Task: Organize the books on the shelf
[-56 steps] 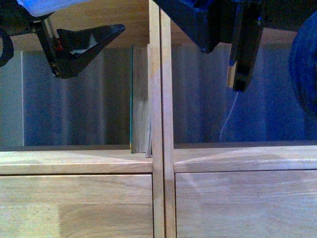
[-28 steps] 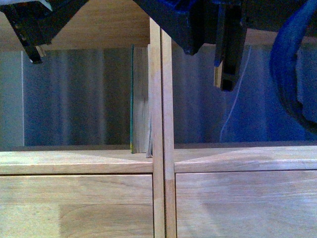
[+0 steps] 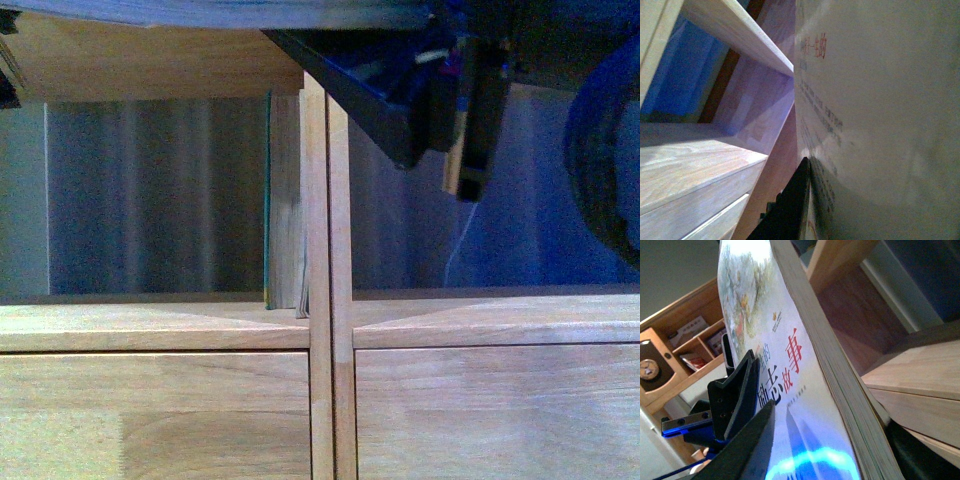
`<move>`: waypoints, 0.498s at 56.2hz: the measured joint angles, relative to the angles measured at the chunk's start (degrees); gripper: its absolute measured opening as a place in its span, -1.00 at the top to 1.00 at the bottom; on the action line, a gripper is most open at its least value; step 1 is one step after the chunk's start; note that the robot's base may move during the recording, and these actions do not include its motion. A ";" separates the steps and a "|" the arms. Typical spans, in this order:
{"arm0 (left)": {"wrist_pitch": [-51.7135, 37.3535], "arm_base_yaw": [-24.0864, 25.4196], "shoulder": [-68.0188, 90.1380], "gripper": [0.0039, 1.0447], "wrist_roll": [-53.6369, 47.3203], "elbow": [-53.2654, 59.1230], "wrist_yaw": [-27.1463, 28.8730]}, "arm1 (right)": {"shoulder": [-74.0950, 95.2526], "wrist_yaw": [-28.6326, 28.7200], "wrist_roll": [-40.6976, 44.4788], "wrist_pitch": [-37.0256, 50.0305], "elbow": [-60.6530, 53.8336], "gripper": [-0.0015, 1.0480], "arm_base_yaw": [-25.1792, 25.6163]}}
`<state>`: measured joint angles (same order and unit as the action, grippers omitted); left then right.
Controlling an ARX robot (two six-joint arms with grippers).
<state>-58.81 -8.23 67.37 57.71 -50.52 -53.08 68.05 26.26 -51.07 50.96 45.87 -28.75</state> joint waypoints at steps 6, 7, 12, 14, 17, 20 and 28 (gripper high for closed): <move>6.34 2.47 0.50 0.69 -7.21 -0.55 2.91 | -2.78 1.88 -0.46 -0.02 -3.39 -0.41 4.76; 7.65 2.86 1.29 0.69 -9.38 -1.25 3.74 | -3.43 2.36 -0.61 -0.02 -3.96 -0.47 5.88; 13.55 5.46 7.30 0.69 -22.29 -6.99 8.31 | -7.87 6.03 -2.43 0.07 -7.30 -0.81 13.00; 13.68 5.95 8.39 0.69 -25.22 -7.69 9.49 | -8.74 6.84 -2.89 0.04 -7.91 -0.87 14.49; 14.62 7.23 11.56 0.69 -32.06 -9.75 12.28 | -11.80 9.29 -3.87 0.07 -9.97 -0.87 19.50; 15.78 8.24 14.88 0.69 -38.58 -12.83 15.67 | -15.72 12.57 -4.94 -0.13 -12.44 -0.86 25.51; 17.64 8.22 23.85 0.69 -56.26 -22.62 25.22 | -27.21 23.32 -6.73 -0.22 -18.86 -0.86 41.72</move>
<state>-41.17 -0.01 91.22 1.45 -73.14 -27.86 40.84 49.58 -57.80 50.74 27.00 12.97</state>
